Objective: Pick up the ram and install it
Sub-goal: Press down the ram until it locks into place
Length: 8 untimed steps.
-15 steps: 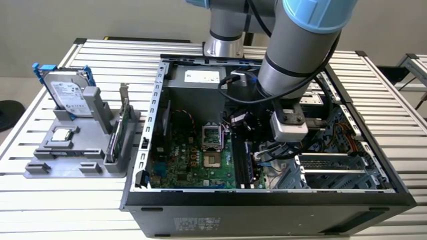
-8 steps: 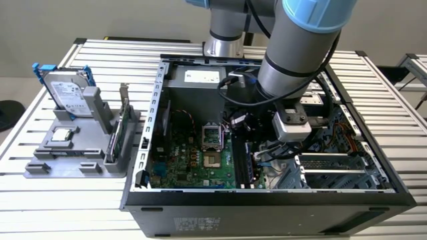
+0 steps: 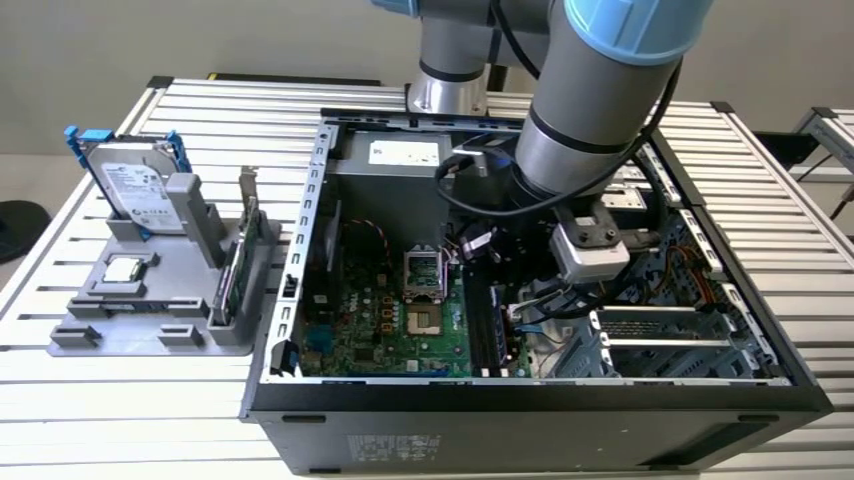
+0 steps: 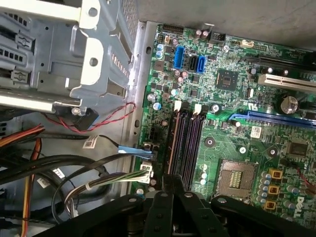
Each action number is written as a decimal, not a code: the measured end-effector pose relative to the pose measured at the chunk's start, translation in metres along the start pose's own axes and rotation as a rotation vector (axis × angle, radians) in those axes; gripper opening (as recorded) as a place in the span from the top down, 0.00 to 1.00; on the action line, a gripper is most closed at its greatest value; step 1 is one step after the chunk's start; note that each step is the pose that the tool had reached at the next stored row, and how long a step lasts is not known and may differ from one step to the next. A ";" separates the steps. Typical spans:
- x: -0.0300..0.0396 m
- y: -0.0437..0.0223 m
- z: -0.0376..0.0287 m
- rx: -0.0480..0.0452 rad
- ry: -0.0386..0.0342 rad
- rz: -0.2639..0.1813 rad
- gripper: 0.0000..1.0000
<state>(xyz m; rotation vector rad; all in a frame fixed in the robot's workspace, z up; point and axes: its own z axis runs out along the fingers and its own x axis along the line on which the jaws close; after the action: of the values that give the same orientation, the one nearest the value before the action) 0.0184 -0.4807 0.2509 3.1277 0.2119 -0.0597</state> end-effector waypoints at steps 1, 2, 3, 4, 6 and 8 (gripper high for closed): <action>0.0000 0.0000 0.0000 -0.0001 -0.0007 -0.006 1.00; -0.0001 0.0000 0.0000 -0.0003 -0.0014 -0.012 1.00; 0.0000 -0.0001 0.0000 -0.0003 -0.0023 -0.019 1.00; 0.0000 -0.0001 0.0000 -0.0005 -0.0030 -0.025 1.00; 0.0000 -0.0001 0.0000 -0.0009 -0.0044 -0.037 1.00; 0.0000 -0.0001 0.0000 -0.0013 -0.0054 -0.051 1.00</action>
<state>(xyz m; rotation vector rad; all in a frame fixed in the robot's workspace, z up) 0.0185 -0.4806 0.2509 3.1205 0.2919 -0.0682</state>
